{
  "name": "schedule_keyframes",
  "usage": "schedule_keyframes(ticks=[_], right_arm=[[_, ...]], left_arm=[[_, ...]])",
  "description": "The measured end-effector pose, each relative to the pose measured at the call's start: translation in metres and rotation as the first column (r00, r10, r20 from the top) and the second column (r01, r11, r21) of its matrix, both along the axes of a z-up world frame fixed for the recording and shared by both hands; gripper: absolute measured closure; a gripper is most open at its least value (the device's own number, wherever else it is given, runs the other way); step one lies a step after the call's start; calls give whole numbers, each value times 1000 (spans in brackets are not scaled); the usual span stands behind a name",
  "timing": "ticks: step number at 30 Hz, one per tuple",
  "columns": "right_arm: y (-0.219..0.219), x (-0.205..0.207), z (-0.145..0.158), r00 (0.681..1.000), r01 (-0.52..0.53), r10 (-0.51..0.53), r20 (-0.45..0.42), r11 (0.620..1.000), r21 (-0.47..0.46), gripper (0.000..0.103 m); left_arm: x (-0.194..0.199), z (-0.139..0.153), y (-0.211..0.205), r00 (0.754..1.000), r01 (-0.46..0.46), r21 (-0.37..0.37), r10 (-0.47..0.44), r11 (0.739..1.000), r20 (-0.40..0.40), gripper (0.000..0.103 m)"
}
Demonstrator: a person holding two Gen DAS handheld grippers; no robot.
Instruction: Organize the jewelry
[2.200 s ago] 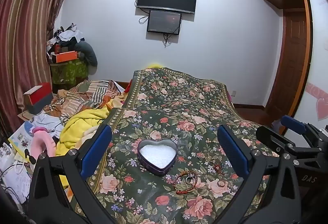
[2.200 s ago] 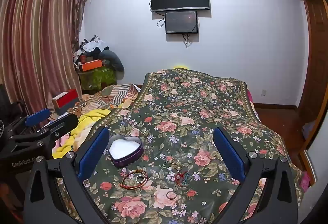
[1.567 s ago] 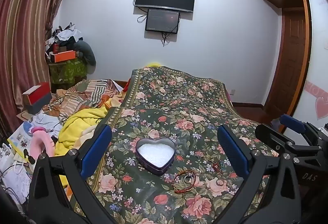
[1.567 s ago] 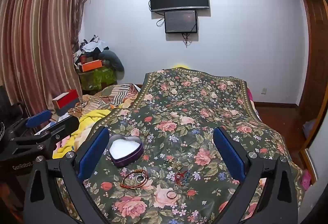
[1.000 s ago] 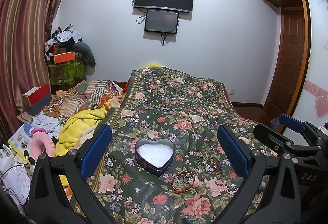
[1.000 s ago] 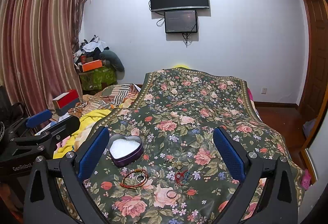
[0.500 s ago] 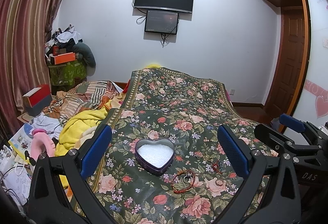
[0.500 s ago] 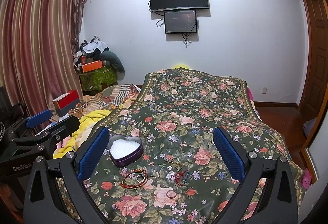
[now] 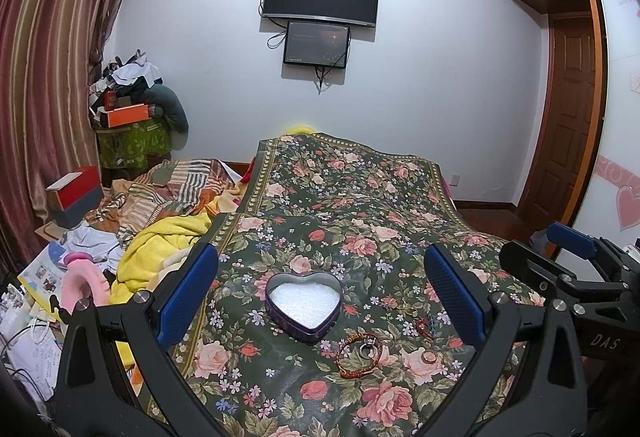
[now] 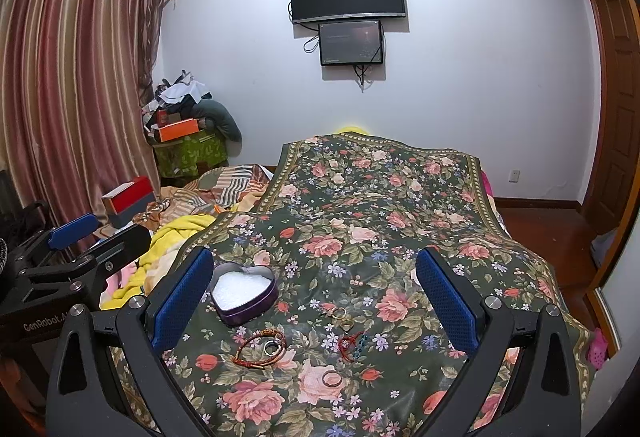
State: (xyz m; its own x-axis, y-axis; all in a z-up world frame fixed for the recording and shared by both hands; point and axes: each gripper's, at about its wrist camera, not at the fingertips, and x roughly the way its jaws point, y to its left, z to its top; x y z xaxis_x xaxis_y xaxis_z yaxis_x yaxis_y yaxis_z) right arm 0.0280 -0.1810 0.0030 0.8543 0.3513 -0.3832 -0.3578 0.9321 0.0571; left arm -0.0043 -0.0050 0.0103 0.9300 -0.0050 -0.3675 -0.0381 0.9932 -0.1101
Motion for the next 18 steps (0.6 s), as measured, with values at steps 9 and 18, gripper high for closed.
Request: schedule_keyframes(ticks=[9, 18], right_arm=[[0, 1, 0, 1000, 2, -2, -2, 1000, 1, 3], [-8, 4, -2, 1000, 15, -15, -20, 1000, -10, 3]], left_arm=[[-2, 4, 2, 1000, -4, 3, 4, 1000, 3, 0], [-1, 1, 0, 1000, -10, 5, 10, 1000, 0, 0]])
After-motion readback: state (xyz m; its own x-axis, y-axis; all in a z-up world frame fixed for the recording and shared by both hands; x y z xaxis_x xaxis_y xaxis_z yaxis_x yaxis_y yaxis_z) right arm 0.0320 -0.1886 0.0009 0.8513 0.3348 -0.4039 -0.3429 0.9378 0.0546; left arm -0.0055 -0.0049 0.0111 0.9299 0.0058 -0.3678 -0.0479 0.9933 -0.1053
